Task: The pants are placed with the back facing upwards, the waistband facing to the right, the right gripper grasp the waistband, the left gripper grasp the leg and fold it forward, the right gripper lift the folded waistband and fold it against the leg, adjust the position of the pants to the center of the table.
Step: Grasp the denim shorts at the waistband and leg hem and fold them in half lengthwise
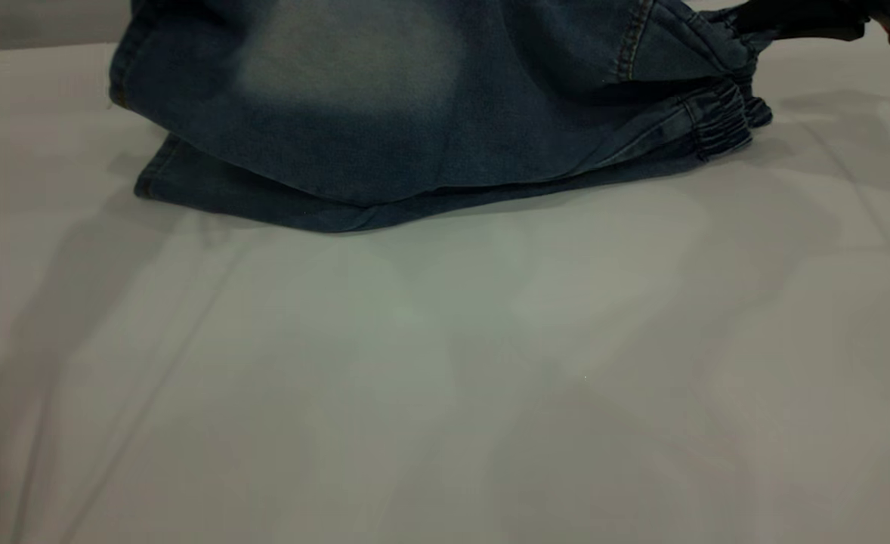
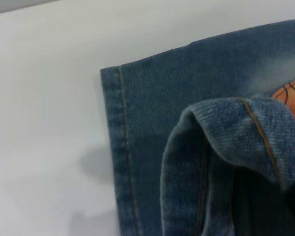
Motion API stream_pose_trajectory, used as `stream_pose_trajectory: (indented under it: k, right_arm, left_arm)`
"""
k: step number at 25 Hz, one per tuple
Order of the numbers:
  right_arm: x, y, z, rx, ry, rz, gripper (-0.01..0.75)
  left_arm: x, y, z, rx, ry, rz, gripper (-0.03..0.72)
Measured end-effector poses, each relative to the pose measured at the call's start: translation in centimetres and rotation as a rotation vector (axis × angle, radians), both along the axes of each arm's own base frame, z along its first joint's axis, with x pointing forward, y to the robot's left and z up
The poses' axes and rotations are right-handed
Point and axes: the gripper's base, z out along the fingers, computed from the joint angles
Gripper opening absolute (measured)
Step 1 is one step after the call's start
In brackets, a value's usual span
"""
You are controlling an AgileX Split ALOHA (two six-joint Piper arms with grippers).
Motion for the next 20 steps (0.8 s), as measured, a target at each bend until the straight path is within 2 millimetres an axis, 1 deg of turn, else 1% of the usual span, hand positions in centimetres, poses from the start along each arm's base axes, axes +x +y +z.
stream_pose_trajectory:
  k: [3,6,14,20]
  right_arm:
    - [0.3,-0.1,0.3,-0.006,-0.013,0.0,0.036]
    - [0.5,-0.2,0.5,-0.014,-0.024,0.007,0.036]
    - [0.7,-0.3,0.6,-0.01,-0.029,-0.011,0.04]
    - [0.8,-0.5,0.5,-0.026,-0.029,-0.03,0.063]
  left_arm:
    - [0.4,0.0,-1.1,0.015,0.017,-0.01,0.083]
    - [0.8,0.4,-1.5,0.032,0.016,-0.011,0.083]
    - [1.0,3.4,-1.6,0.03,0.033,0.055,0.083]
    - [1.1,3.6,-3.4,0.038,0.068,0.053,0.083]
